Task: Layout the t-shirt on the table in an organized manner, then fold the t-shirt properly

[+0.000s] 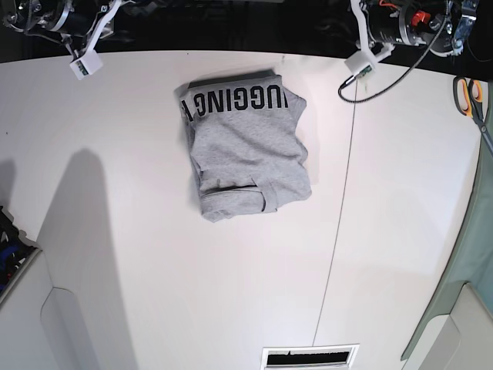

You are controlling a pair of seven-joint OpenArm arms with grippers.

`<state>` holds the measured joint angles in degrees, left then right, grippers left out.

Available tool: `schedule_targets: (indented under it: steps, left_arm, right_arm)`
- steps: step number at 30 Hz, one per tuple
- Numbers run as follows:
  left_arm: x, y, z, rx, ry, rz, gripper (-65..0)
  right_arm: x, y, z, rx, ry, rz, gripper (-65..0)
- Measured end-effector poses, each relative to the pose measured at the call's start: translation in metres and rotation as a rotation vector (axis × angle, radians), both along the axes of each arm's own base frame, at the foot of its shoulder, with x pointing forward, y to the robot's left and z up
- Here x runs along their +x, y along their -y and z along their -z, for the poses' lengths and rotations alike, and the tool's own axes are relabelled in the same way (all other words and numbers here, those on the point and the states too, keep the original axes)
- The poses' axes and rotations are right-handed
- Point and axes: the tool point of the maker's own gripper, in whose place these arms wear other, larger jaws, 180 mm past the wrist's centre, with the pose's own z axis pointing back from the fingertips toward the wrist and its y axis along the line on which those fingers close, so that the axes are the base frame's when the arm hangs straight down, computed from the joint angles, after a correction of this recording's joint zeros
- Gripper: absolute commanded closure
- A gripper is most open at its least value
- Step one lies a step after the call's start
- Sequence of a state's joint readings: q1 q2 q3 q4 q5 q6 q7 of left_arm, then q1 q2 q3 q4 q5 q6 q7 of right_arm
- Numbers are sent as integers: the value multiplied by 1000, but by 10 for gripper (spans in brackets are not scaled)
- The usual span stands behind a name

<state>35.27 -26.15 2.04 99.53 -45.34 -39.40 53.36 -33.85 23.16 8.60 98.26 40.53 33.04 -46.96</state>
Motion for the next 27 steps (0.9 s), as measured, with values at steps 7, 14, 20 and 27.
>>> schedule_targets:
  steps: [7,14,20,27]
  left_arm:
    - [-69,-9,45,112,-139,-15,-116]
    - [-119,-29,90,177,-254,-25,-116]
    - [-146,-26,125,228,-398,36,-116]
    - [-143,22,144,161,-436,89,-116]
  right_arm:
    - [-57,-1,18,12,-152,5,0]
    - [-125,-8,59,-33,-302,-68,0]
    - [-175,-11,96,-140,-407,-246,0]
    - [-149,-14,129,-168,-428,-260,0]
